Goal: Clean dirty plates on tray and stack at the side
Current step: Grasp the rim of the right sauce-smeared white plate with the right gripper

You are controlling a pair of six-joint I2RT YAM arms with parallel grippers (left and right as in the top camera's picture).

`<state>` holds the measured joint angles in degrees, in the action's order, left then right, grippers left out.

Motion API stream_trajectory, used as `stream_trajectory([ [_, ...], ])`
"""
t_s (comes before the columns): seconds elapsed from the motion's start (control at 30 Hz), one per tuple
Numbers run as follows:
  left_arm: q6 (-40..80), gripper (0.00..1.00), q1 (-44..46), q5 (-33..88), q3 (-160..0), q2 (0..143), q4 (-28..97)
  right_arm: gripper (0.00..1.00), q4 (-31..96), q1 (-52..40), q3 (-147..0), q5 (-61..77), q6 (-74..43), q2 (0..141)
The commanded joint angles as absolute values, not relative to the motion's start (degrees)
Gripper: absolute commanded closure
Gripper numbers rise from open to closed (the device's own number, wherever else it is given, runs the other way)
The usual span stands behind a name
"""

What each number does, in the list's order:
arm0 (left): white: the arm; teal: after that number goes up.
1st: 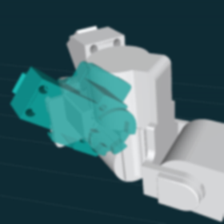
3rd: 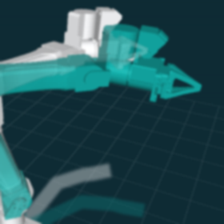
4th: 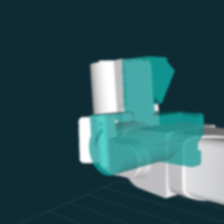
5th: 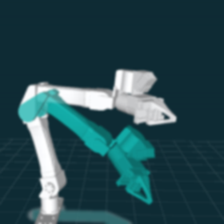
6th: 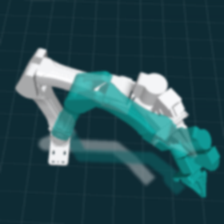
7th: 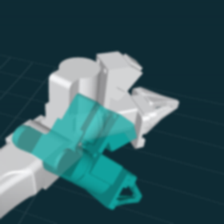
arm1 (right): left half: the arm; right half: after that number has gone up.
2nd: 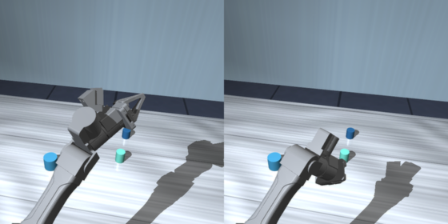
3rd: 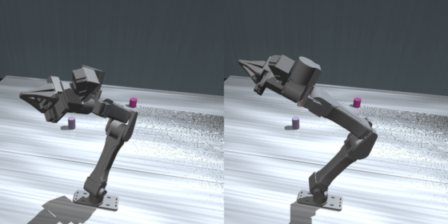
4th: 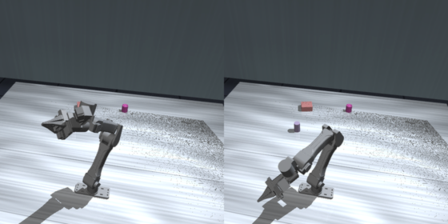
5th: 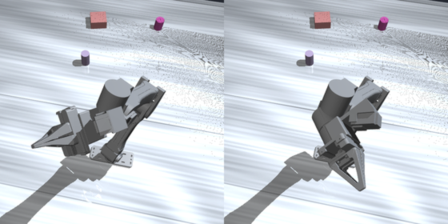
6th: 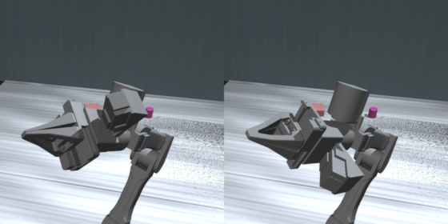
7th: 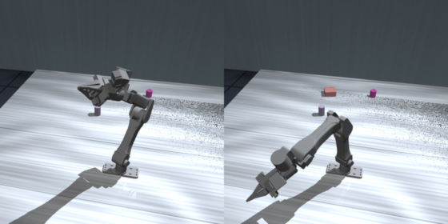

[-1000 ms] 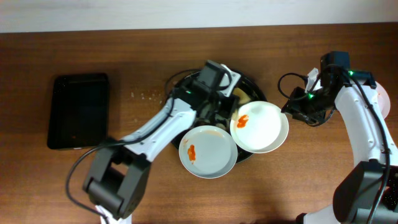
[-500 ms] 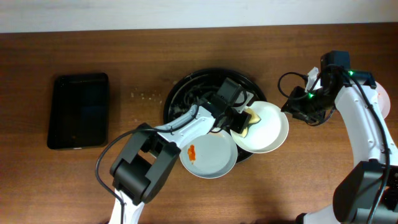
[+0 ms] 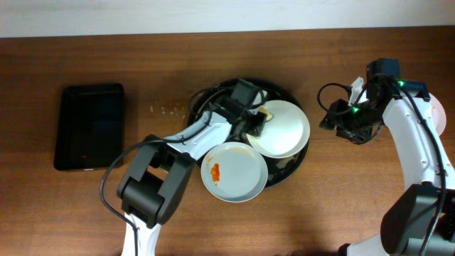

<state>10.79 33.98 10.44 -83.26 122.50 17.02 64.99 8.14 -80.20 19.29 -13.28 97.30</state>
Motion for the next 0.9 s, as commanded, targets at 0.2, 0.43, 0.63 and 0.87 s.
stream_trajectory([
  [0.2, 11.29, 1.00, 33.21, 9.23, -83.85, 123.22, 16.73, 0.61, 51.40, 2.31, -72.47, 19.27, -14.22, 96.92],
  [0.43, 11.31, 1.00, 33.21, 11.33, -85.73, 123.20, 17.85, 0.67, 40.97, -1.93, -65.78, 15.66, -19.44, 97.14],
  [0.63, 11.31, 1.00, 33.21, 11.35, -87.59, 123.20, 19.20, 0.67, 36.73, -2.94, -60.73, 10.90, -23.03, 98.35],
  [0.87, 11.31, 1.00, 33.21, 11.81, -87.59, 123.20, 19.44, 0.76, 32.36, -3.05, -59.27, 12.64, -23.07, 101.56],
])
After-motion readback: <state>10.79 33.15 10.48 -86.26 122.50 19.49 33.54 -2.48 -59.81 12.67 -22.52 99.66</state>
